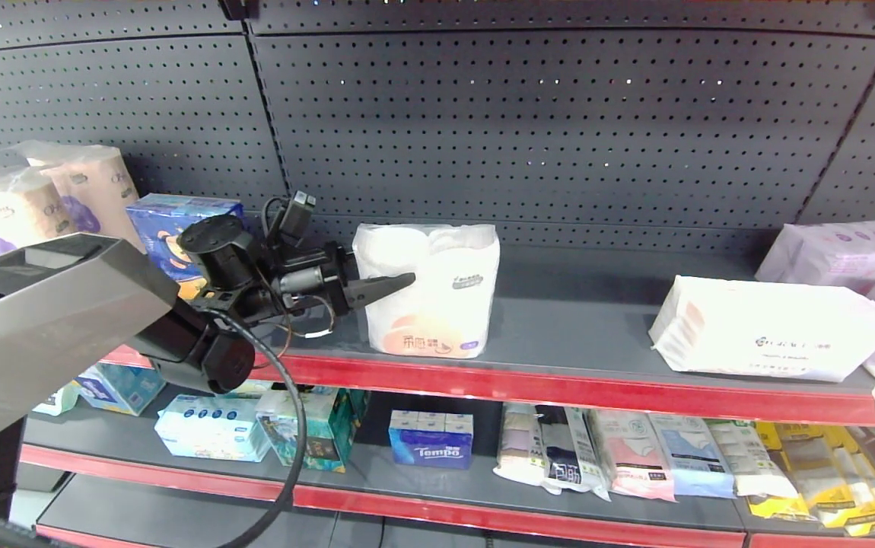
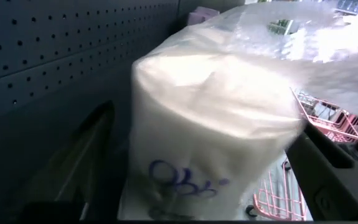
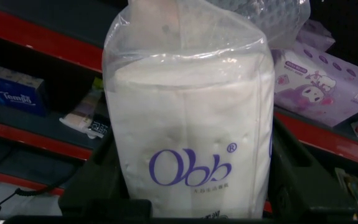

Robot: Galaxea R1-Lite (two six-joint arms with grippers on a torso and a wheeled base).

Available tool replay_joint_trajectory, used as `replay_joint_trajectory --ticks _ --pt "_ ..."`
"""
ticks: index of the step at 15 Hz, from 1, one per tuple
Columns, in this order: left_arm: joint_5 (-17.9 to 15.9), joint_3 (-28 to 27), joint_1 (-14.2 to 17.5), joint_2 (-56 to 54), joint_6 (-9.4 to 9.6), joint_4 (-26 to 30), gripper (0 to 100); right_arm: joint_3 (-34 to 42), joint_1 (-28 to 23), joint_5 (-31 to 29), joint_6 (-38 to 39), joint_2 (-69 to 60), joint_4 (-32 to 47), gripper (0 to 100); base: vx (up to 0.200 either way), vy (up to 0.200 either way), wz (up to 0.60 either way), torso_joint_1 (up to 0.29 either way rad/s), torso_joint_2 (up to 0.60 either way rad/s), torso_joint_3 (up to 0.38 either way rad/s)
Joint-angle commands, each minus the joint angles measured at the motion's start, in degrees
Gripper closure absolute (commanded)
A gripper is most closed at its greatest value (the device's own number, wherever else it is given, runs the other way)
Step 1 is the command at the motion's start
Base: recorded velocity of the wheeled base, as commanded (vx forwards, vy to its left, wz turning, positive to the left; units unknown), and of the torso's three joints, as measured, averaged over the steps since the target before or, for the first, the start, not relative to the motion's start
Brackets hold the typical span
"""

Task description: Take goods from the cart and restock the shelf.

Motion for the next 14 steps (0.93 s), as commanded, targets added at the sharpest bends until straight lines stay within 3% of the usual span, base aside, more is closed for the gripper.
replay_joint_trajectory --ticks 1,8,14 --pt "-0.2 2.4 0.1 -3.3 -0.14 0.0 0 0.1 0.0 0.0 0.0 0.0 0.0 100 0.0 0.0 0.0 0.0 0.0 0.0" --pt "-0.3 9.7 1.6 -9.8 -0.14 -2.1 0 0.2 0.1 0.2 0.1 0.5 0.0 100 0.0 0.0 0.0 0.0 0.0 0.0" --pt "-0.1 12.6 2.9 -11.8 -0.06 -4.0 0 0.3 0.2 0.4 0.2 0.5 0.0 100 0.0 0.0 0.0 0.0 0.0 0.0"
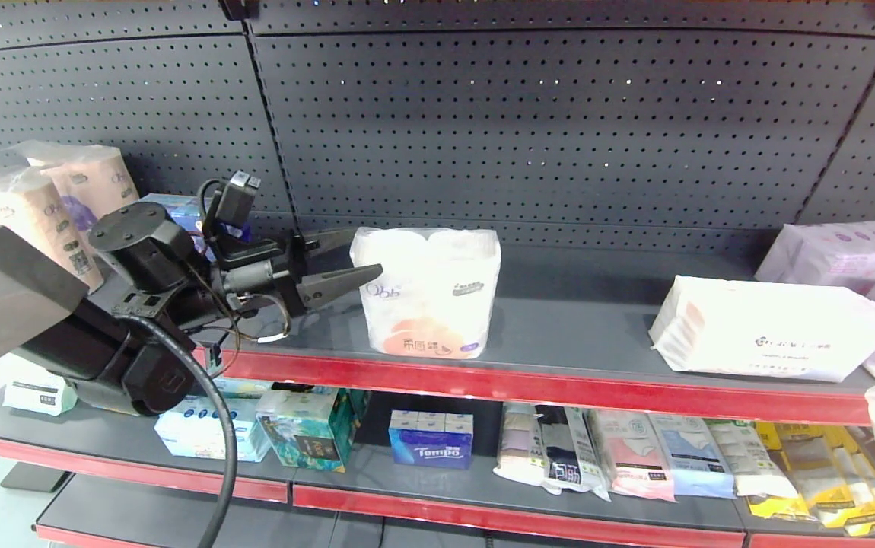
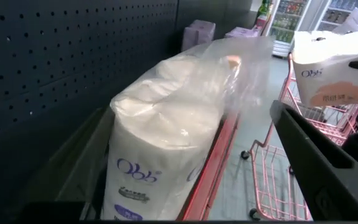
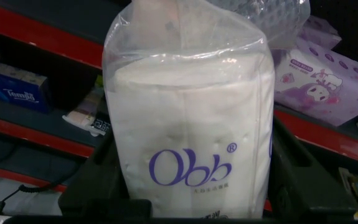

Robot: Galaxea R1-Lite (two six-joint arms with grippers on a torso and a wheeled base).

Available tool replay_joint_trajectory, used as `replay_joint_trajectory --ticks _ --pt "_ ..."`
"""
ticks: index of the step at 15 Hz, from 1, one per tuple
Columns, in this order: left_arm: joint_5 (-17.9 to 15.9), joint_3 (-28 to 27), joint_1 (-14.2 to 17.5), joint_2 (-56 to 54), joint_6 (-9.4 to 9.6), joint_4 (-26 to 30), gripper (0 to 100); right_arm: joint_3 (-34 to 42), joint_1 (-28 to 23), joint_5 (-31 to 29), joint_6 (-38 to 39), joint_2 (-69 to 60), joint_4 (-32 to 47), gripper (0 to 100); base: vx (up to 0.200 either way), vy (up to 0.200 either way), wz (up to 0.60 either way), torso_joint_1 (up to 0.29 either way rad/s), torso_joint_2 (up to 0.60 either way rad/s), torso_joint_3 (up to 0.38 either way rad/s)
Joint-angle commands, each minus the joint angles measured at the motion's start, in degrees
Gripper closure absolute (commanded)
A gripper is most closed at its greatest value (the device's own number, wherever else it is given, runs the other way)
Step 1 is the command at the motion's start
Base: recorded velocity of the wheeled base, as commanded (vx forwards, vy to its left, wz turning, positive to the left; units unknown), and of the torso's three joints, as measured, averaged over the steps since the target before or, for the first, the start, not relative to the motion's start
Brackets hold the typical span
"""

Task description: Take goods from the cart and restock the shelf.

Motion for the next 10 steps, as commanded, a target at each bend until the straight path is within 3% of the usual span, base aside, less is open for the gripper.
replay_joint_trajectory --ticks 1,6,10 --pt "0.0 0.3 0.3 -0.6 -0.01 -0.3 0 0.0 0.0 0.0 0.0 0.1 0.0 100 0.0 0.0 0.0 0.0 0.0 0.0" --pt "0.2 0.2 2.6 -3.1 -0.01 -0.4 0 0.1 0.0 0.2 0.1 0.4 0.0 100 0.0 0.0 0.0 0.0 0.0 0.0" --pt "0.6 0.3 6.7 -4.2 0.34 -0.4 0 0.1 0.1 0.2 0.1 1.1 -0.1 100 0.0 0.0 0.0 0.0 0.0 0.0"
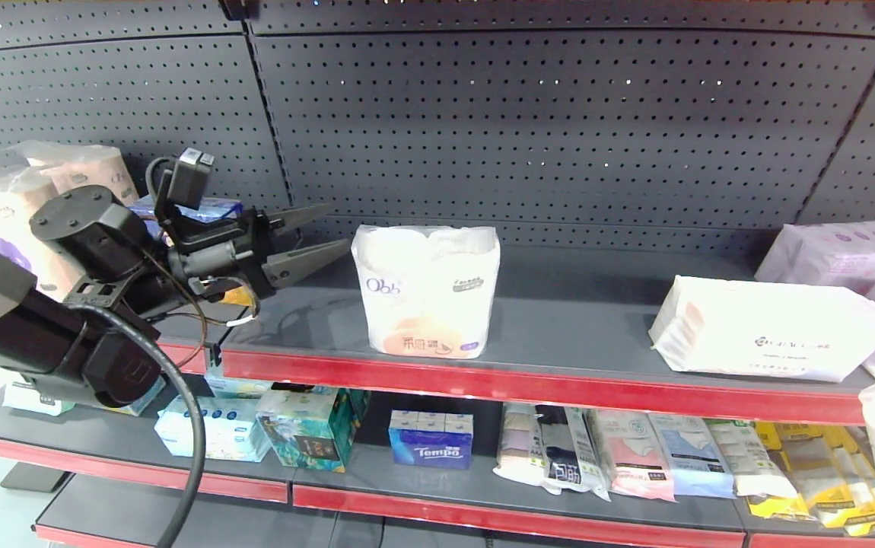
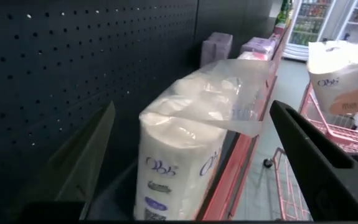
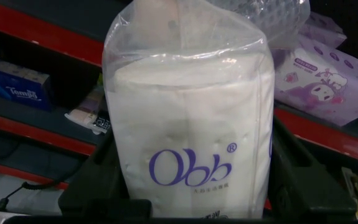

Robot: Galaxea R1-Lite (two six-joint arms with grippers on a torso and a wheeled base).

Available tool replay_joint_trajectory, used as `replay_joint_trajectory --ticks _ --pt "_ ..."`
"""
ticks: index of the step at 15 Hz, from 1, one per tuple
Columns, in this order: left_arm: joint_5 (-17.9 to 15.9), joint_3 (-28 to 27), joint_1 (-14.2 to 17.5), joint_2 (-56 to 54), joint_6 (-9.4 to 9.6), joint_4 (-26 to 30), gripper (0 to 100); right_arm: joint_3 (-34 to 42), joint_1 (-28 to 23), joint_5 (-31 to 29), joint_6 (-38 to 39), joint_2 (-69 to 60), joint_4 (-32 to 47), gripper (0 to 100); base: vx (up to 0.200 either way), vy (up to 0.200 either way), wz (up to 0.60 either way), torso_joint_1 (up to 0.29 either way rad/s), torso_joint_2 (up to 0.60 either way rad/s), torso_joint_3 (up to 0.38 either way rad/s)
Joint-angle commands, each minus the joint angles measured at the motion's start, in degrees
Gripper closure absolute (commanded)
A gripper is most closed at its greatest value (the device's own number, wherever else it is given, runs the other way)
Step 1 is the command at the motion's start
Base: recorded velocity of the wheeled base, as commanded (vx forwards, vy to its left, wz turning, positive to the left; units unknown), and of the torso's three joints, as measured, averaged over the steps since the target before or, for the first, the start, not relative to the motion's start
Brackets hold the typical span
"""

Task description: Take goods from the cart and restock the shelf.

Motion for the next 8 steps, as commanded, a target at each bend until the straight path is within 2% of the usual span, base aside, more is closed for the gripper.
replay_joint_trajectory --ticks 1,5,7,8 --pt "0.4 0.1 2.6 -1.0 0.14 0.0 0 0.0 0.1 0.0 0.0 0.5 0.0 100 0.0 0.0 0.0 0.0 0.0 0.0" --pt "1.9 0.0 5.4 -2.6 0.49 0.1 0 0.1 0.2 0.1 0.0 1.2 0.0 100 0.0 0.0 0.0 0.0 0.0 0.0" --pt "4.8 -1.7 5.9 -2.6 0.58 0.4 0 0.1 0.2 0.2 0.0 1.3 0.0 100 0.0 0.0 0.0 0.0 0.0 0.0" --pt "7.4 -1.8 5.9 -2.3 0.58 0.5 0 0.1 0.2 0.2 0.0 1.6 0.0 100 0.0 0.0 0.0 0.0 0.0 0.0"
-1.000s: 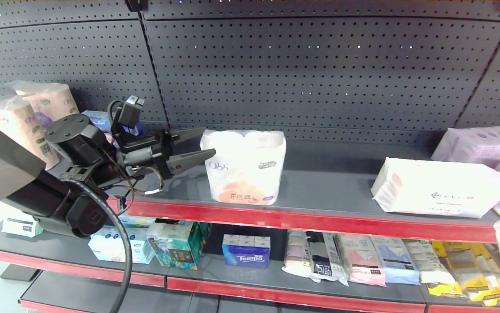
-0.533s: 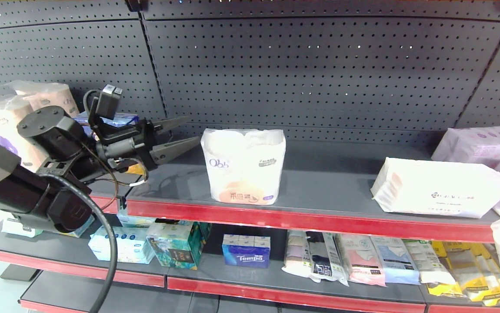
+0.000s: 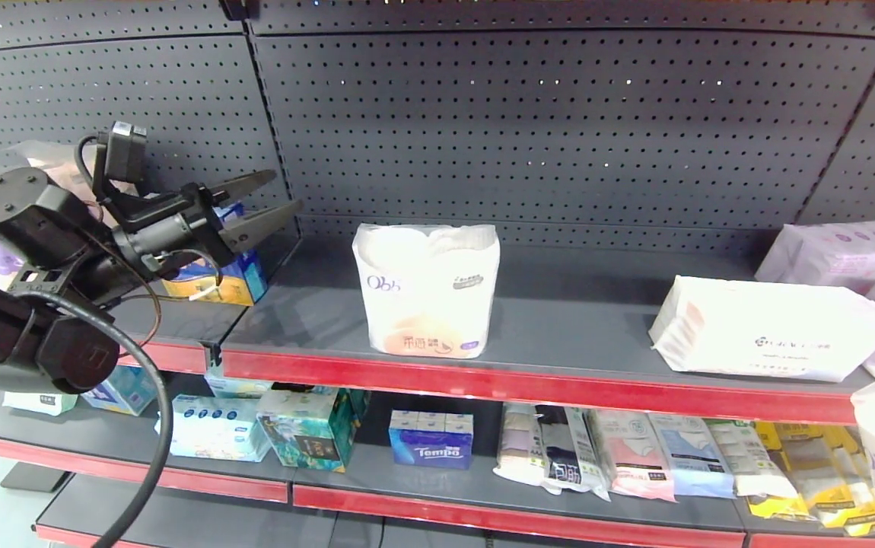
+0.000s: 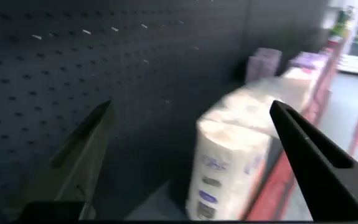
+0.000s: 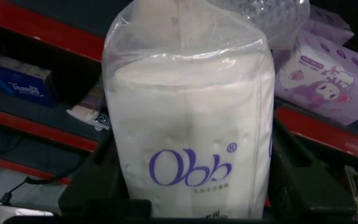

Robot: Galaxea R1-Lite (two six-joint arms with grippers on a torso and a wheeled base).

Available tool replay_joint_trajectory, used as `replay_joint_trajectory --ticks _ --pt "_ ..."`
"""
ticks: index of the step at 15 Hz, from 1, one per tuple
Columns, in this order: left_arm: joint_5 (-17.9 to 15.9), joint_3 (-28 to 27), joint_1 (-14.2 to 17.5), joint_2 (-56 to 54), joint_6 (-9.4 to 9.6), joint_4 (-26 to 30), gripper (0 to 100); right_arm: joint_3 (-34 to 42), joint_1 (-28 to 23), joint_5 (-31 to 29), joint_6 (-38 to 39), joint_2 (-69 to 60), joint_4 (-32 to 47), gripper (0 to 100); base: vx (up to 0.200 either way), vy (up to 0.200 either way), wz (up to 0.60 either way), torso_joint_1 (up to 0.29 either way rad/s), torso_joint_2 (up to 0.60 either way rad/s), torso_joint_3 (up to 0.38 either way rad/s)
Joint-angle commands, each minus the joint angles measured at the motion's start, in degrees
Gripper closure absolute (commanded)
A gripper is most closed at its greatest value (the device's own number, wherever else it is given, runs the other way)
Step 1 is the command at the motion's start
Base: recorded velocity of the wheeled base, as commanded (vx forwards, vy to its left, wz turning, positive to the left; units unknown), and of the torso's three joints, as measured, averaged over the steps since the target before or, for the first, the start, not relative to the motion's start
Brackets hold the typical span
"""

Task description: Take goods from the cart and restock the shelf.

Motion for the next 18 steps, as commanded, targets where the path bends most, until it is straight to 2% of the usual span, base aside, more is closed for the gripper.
replay_joint_trajectory --ticks 1,4,5,7,8,9,10,11,12,13,18 --pt "3.7 -0.5 0.2 0.1 0.1 0.1 0 -0.2 0.0 0.0 0.0 0.6 0.0 100 0.0 0.0 0.0 0.0 0.0 0.0" --pt "8.3 0.3 0.2 -0.3 2.91 0.7 0 -0.5 0.0 -0.1 0.0 0.8 -0.1 100 0.0 0.0 0.0 0.0 0.0 0.0" --pt "12.5 0.5 0.2 -0.8 4.76 2.5 0 -0.5 0.0 -0.1 0.0 0.8 0.0 100 0.0 0.0 0.0 0.0 0.0 0.0" --pt "24.2 1.0 -0.8 -3.0 5.37 8.5 0 -0.4 0.0 -0.1 0.1 0.9 -0.1 100 0.0 0.0 0.0 0.0 0.0 0.0" --pt "27.4 2.6 -1.1 -5.4 5.46 12.4 0 -0.4 0.0 -0.1 0.1 1.2 -0.1 100 0.0 0.0 0.0 0.0 0.0 0.0" --pt "28.3 4.3 -1.1 -9.0 5.46 17.3 0 -0.5 0.0 -0.1 0.1 1.4 -0.1 100 0.0 0.0 0.0 0.0 0.0 0.0" --pt "28.6 6.7 -1.0 -14.6 6.07 25.0 0 -0.6 0.0 -0.1 0.1 1.8 -0.2 100 0.0 0.0 0.0 0.0 0.0 0.0" --pt "28.6 8.6 -0.9 -19.0 8.1 31.1 0 -0.7 0.0 -0.1 0.1 2.0 -0.3 100 0.0 0.0 0.0 0.0 0.0 0.0" --pt "28.7 9.4 -0.8 -20.6 9.15 33.2 0 -0.7 0.0 -0.1 0.1 2.0 -0.4 100 0.0 0.0 0.0 0.0 0.0 0.0" --pt "28.6 13.0 -0.6 -24.7 11.7 35.3 0 -0.6 0.0 -0.1 0.3 2.1 -0.4 100 0.0 0.0 0.0 0.0 0.0 0.0" --pt "27.6 24.8 -1.1 -37.0 11.96 35.4 0 -0.4 0.2 0.0 2.0 0.8 -0.3 100 0.0 0.0 0.0 0.0 0.0 0.0"
